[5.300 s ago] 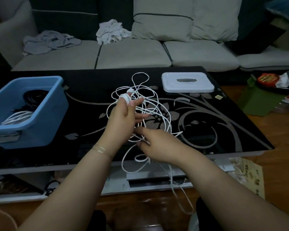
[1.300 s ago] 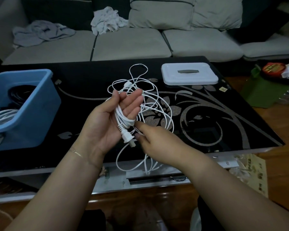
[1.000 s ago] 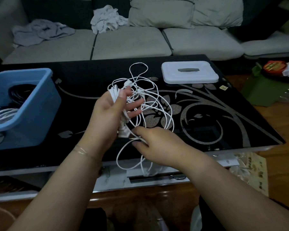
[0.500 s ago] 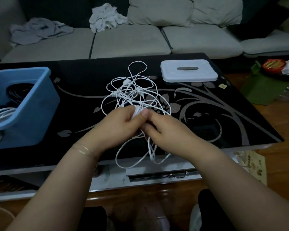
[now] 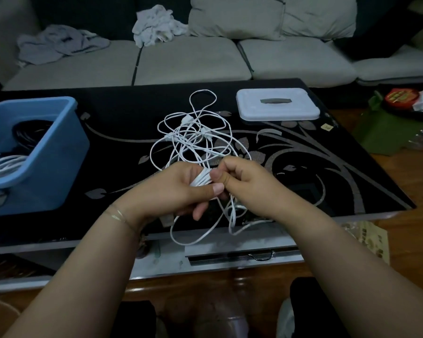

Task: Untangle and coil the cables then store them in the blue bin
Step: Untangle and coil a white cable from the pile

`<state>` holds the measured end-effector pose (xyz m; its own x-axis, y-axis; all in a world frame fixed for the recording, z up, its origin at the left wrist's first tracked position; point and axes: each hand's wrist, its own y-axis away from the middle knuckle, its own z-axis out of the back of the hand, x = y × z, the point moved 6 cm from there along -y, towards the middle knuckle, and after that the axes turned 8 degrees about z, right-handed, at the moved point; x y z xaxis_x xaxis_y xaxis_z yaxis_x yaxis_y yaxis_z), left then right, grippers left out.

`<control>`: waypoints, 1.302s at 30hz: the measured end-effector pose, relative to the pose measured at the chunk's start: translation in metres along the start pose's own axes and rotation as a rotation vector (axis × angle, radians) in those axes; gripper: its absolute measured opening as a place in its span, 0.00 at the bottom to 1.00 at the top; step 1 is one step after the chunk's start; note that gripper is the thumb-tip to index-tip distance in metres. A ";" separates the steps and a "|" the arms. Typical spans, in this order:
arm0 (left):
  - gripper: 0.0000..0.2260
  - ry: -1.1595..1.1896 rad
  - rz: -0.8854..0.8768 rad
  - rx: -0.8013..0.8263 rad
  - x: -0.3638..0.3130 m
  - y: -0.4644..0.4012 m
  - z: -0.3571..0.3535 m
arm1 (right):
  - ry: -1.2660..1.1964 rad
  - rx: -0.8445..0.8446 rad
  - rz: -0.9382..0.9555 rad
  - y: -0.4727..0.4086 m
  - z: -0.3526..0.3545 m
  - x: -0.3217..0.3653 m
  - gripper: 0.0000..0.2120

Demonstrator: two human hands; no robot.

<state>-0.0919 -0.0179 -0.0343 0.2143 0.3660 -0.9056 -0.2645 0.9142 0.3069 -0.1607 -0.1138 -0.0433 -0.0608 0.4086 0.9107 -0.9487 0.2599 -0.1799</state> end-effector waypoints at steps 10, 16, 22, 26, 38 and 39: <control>0.26 0.698 0.006 0.112 0.001 -0.011 -0.016 | -0.141 -0.163 -0.021 -0.010 0.011 0.001 0.26; 0.22 0.935 0.034 0.046 0.006 -0.013 -0.004 | -0.094 -0.164 -0.064 -0.015 0.009 -0.013 0.14; 0.20 1.156 -0.118 -0.130 -0.006 -0.006 0.014 | 0.176 0.064 -0.067 -0.008 -0.011 -0.011 0.08; 0.15 1.142 -0.205 -0.264 -0.005 -0.001 0.026 | 0.591 0.237 0.012 0.004 -0.028 -0.005 0.08; 0.09 0.126 -0.187 -0.626 -0.007 -0.001 0.023 | 0.757 0.148 0.188 0.004 -0.033 0.014 0.11; 0.09 0.030 -0.185 -0.640 -0.007 -0.001 0.021 | 0.763 0.145 0.181 0.003 -0.032 0.014 0.12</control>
<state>-0.0732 -0.0176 -0.0219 0.2861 0.1997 -0.9372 -0.7338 0.6746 -0.0803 -0.1548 -0.0793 -0.0427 -0.0387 0.9333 0.3569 -0.9785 0.0370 -0.2029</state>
